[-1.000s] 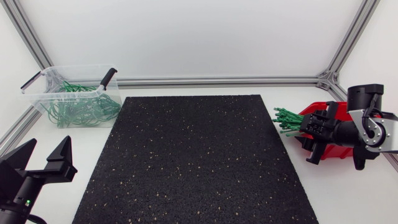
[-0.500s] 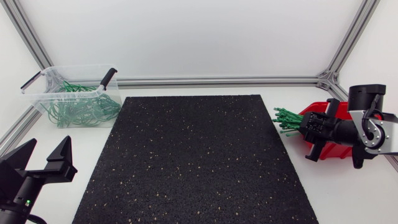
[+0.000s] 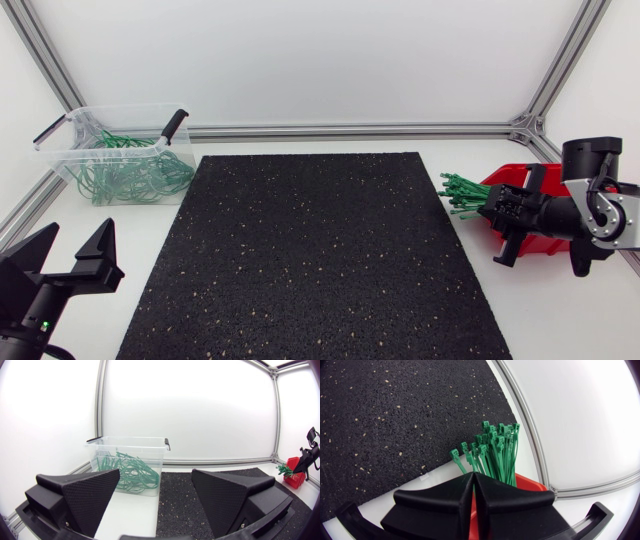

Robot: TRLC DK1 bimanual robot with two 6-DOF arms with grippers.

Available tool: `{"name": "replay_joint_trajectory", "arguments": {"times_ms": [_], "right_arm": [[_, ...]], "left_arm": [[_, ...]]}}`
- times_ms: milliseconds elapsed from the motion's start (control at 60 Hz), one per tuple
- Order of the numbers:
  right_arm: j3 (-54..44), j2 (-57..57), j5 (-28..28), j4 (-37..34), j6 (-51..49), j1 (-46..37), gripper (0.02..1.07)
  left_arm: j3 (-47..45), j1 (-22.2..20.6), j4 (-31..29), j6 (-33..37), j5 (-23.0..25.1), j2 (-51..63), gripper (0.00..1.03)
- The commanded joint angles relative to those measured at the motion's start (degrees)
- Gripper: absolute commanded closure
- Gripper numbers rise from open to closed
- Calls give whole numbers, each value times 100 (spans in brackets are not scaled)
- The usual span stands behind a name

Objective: Take a green cable tie from the red box, thread the tail through the head to close it, then place it in the transparent bin on the left.

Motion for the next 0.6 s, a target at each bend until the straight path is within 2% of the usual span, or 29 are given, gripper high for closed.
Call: {"name": "replay_joint_trajectory", "arguments": {"times_ms": [0,233,317,583], "right_arm": [[164,-246,-127,-311,-27,-48,101],[893,-519,-751,-1612,236,-303,101],[1438,-440,-1164,-2447,333,-488,101],[2967,-211,-2456,-4469,597,-1041,101]], "left_arm": [[-226,25,-117,-101,-61,-32,3],[-226,25,-126,-101,-61,-32,3],[-226,34,-126,-101,-52,-32,3],[-226,25,-126,-101,-61,-32,3]]}}
